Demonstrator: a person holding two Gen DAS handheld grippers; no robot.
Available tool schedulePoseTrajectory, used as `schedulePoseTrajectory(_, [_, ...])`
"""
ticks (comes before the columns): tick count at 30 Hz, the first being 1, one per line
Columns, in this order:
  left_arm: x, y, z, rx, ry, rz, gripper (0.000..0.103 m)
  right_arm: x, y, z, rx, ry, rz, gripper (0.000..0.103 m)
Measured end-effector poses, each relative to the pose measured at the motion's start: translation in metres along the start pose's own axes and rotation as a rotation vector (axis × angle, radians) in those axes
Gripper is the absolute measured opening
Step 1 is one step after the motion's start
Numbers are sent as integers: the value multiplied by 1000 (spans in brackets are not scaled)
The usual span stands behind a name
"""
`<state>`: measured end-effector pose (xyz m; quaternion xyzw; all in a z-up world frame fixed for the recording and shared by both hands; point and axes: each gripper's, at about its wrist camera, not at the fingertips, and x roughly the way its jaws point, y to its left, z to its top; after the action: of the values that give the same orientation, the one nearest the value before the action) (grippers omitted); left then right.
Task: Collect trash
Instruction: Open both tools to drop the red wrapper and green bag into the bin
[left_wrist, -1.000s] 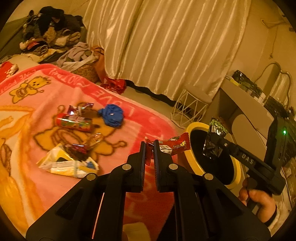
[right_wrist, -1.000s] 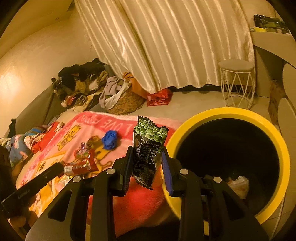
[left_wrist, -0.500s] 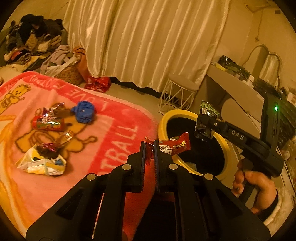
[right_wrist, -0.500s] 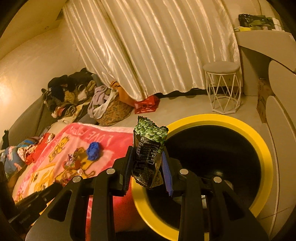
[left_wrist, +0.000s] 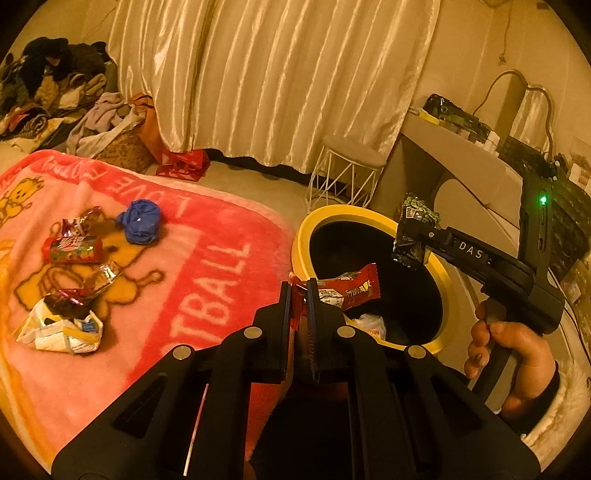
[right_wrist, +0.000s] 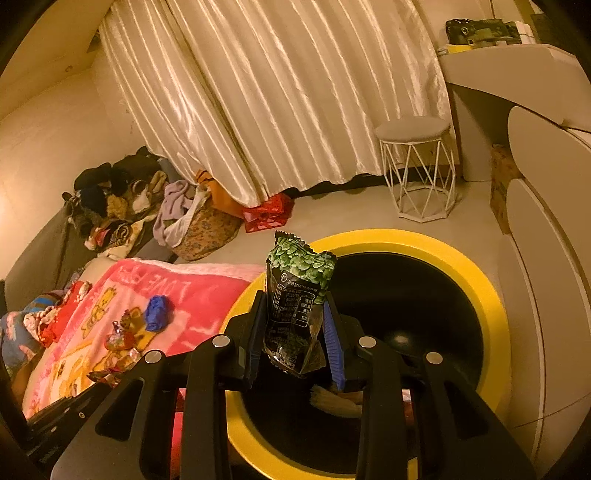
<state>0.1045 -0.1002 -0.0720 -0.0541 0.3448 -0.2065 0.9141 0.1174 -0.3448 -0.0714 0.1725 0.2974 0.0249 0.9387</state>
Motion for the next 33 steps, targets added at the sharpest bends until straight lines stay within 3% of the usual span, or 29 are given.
schedulePoseTrajectory(28, [56, -37, 14, 92, 57, 21, 6, 16, -40, -3, 77, 61, -51, 31])
schedulePoseTrajectory(33, [68, -42, 19, 96, 72, 9, 7, 15, -45, -3, 99, 55, -56, 36])
